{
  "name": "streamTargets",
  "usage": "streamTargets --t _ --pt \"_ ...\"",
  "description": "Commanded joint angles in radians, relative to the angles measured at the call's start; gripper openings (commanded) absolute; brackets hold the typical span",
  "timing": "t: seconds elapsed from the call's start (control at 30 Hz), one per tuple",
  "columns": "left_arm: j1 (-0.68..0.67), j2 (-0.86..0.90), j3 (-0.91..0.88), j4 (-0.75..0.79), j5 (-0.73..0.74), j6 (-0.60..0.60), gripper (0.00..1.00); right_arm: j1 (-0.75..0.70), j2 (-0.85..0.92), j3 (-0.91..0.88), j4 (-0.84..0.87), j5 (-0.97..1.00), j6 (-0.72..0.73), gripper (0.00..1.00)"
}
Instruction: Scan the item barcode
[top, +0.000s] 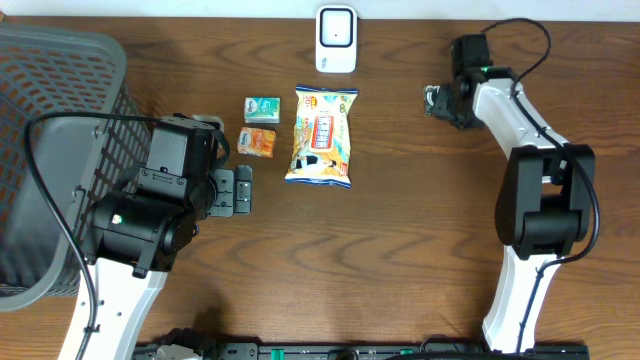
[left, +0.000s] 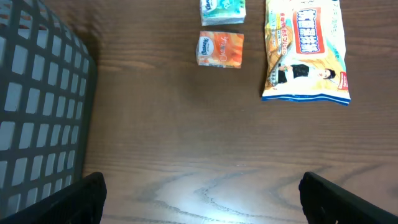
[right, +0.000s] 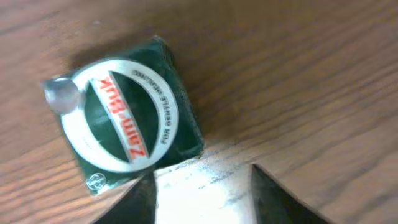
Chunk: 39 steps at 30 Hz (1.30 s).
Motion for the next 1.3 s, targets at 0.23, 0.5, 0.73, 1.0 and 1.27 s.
streamTargets --t 0.23,0.5,0.73,1.0,1.27 --pt "0.0 0.003 0.013 -0.005 -0.006 0.001 0.98 -0.006 0.004 0.111 0.029 -0.135 -0.042 0.88" --pt "0.0 0.003 0.013 -0.005 -0.006 0.001 0.98 -0.003 0.043 0.1 0.06 -0.121 -0.146 0.99" --pt "0.0 0.003 0.013 -0.005 -0.006 0.001 0.98 -0.003 0.115 0.1 0.082 -0.122 -0.195 0.99" --pt "0.0 0.003 0.013 -0.005 -0.006 0.001 0.98 -0.003 0.146 0.099 0.05 -0.14 -0.281 0.94" --pt "0.0 0.003 0.013 -0.005 -0.006 0.001 0.98 -0.004 0.145 0.1 0.013 -0.133 -0.292 0.66"
